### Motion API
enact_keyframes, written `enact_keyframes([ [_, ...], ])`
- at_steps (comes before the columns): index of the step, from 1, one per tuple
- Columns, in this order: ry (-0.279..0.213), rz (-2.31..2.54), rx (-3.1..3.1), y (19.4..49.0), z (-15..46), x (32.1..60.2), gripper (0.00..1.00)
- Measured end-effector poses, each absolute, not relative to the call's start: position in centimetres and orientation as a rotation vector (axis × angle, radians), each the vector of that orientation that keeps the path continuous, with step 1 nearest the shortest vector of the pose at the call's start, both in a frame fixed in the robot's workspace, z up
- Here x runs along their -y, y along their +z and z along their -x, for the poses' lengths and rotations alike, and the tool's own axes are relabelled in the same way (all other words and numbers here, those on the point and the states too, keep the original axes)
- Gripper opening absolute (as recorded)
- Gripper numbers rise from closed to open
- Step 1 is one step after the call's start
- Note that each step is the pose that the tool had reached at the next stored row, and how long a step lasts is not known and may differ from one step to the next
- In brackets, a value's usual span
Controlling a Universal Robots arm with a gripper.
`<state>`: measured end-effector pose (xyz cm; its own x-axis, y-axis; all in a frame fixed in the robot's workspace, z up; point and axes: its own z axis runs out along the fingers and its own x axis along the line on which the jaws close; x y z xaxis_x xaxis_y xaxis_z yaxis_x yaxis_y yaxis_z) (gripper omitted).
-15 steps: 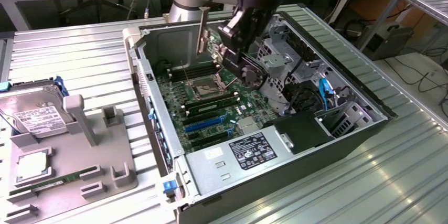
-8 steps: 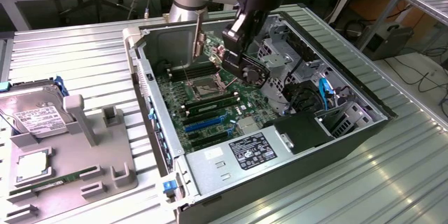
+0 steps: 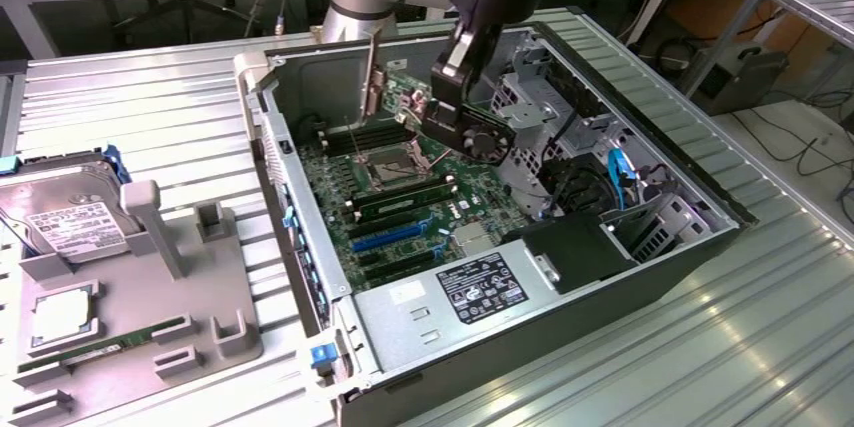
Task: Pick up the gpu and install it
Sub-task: 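Insert the gpu into the slot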
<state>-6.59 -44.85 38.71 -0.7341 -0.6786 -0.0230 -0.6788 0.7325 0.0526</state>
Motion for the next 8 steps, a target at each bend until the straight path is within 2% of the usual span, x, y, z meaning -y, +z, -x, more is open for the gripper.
enact_keyframes([
  [8,0.09,1.399,-2.814,37.76,6.58,44.85,0.26],
])
